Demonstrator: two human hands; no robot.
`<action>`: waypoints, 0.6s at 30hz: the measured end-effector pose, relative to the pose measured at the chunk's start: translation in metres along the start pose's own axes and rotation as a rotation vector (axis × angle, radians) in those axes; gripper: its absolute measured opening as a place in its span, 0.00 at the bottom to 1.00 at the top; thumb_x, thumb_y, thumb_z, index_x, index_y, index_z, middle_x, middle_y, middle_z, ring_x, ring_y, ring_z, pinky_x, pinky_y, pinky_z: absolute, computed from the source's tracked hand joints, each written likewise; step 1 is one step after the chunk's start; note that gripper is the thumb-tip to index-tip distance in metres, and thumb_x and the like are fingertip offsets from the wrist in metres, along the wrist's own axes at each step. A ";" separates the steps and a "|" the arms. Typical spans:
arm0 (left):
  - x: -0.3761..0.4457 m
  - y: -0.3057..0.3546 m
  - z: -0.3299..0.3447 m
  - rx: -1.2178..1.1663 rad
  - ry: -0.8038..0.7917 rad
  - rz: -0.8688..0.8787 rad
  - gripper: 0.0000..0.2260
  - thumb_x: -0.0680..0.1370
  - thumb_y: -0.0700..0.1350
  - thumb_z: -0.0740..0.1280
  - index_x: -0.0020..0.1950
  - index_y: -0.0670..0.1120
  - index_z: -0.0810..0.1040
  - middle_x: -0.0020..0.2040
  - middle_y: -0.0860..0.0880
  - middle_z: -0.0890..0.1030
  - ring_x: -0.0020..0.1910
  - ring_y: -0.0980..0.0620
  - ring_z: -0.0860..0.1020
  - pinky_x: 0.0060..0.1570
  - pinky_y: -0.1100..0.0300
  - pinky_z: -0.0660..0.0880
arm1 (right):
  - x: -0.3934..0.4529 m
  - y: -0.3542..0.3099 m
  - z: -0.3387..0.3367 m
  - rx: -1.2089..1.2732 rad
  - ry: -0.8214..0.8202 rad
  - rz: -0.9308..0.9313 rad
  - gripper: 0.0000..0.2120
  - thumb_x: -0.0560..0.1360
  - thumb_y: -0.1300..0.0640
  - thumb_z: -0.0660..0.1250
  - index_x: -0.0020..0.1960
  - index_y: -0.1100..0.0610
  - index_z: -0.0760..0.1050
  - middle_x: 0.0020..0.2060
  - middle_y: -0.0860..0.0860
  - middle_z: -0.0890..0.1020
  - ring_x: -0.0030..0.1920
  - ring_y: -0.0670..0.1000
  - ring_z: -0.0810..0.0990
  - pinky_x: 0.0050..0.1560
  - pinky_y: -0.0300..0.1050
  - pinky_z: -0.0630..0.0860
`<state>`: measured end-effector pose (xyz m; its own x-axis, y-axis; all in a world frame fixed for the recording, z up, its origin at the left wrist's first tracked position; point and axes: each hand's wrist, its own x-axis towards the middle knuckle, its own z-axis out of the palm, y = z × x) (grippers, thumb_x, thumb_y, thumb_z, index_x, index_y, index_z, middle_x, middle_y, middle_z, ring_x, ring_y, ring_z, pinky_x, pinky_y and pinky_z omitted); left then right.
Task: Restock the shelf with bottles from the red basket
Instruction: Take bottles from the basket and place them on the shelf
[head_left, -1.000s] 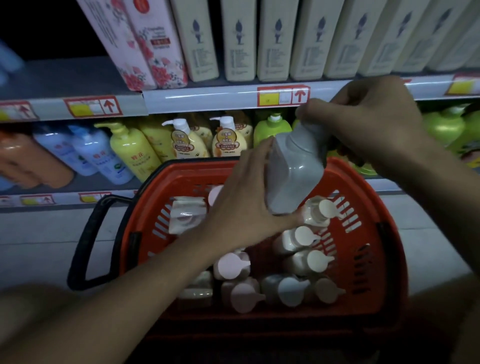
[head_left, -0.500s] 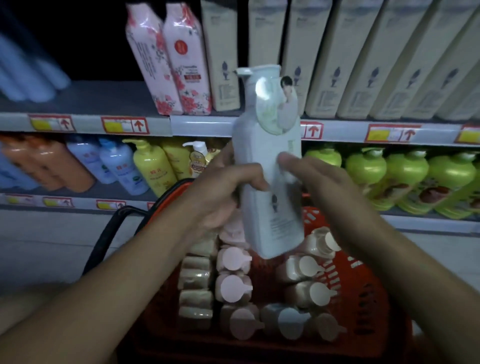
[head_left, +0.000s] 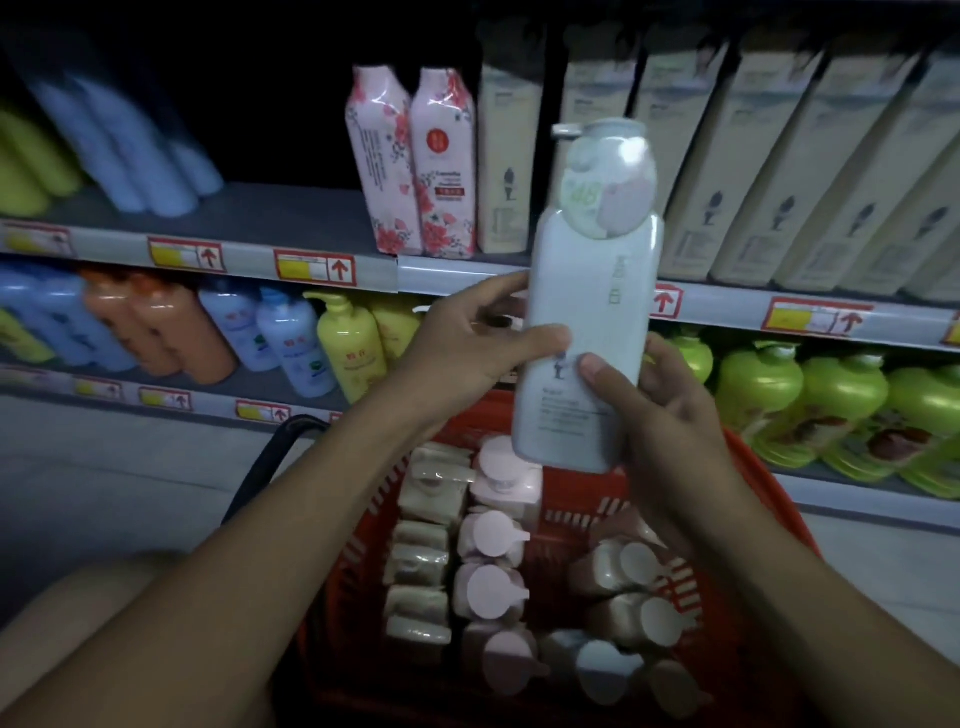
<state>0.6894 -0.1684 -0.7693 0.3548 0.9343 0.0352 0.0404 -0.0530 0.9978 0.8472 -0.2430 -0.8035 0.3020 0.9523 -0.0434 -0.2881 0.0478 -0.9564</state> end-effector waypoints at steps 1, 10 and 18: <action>-0.003 0.002 0.000 0.046 -0.003 0.016 0.23 0.74 0.37 0.76 0.68 0.47 0.80 0.53 0.49 0.86 0.47 0.55 0.86 0.47 0.62 0.82 | 0.003 -0.003 0.000 0.026 0.002 -0.014 0.24 0.74 0.58 0.74 0.68 0.57 0.74 0.60 0.56 0.85 0.59 0.59 0.85 0.56 0.59 0.83; -0.023 0.011 -0.001 0.096 0.112 0.156 0.28 0.69 0.38 0.80 0.68 0.49 0.80 0.57 0.51 0.86 0.52 0.56 0.85 0.54 0.59 0.82 | 0.000 -0.015 0.005 0.020 -0.068 -0.137 0.24 0.75 0.58 0.72 0.69 0.59 0.72 0.61 0.55 0.84 0.61 0.57 0.84 0.56 0.55 0.82; -0.024 0.055 0.007 0.004 0.173 0.263 0.31 0.69 0.38 0.81 0.71 0.45 0.77 0.63 0.49 0.84 0.58 0.56 0.84 0.58 0.56 0.82 | -0.007 -0.076 0.016 -0.165 -0.071 -0.365 0.23 0.76 0.52 0.72 0.71 0.49 0.74 0.65 0.50 0.82 0.66 0.54 0.81 0.65 0.62 0.77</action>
<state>0.6894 -0.1959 -0.7153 0.1899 0.9345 0.3011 -0.0275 -0.3015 0.9531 0.8526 -0.2489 -0.7264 0.2925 0.9003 0.3223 -0.0220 0.3433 -0.9390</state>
